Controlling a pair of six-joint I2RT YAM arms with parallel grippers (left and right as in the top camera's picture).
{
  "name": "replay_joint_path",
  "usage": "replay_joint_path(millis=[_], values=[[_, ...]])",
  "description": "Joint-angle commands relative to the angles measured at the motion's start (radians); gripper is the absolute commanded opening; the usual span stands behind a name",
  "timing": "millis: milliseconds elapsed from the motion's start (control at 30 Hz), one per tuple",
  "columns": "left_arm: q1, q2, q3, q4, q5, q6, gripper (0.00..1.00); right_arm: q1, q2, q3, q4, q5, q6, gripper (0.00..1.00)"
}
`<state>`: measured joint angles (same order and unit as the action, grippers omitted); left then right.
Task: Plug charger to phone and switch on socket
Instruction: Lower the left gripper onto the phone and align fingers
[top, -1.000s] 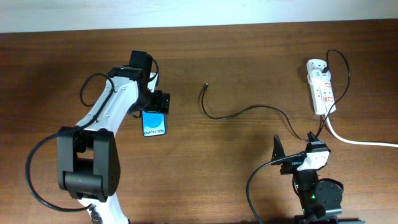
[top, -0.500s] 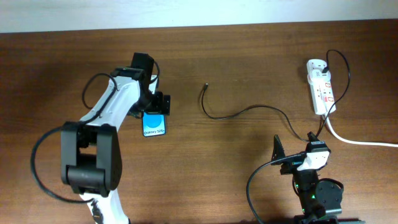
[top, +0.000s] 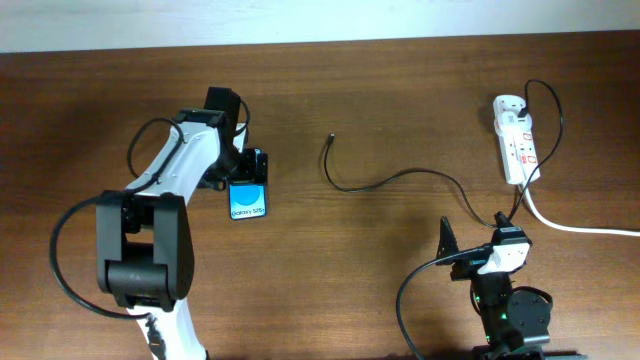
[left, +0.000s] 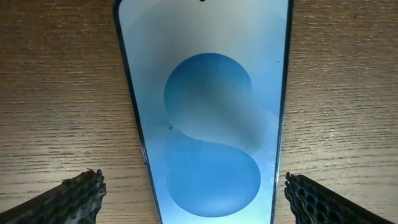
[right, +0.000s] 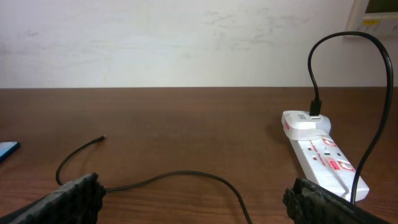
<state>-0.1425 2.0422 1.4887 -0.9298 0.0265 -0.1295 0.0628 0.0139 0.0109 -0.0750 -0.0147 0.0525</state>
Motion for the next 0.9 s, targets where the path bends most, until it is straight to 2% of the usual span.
replay_joint_path(millis=[0, 200, 867], values=[[0.003, 0.005, 0.018, 0.003, 0.011, -0.016, 0.99, 0.009, -0.010, -0.005, -0.005, 0.008, 0.005, 0.98], [0.003, 0.005, 0.018, 0.023, 0.012, -0.058, 0.99, 0.009, -0.010, -0.005, -0.005, 0.008, 0.005, 0.98], [-0.002, 0.006, 0.016, 0.031, 0.011, -0.057, 0.99, 0.009, -0.010, -0.005, -0.005, 0.008, 0.005, 0.98]])
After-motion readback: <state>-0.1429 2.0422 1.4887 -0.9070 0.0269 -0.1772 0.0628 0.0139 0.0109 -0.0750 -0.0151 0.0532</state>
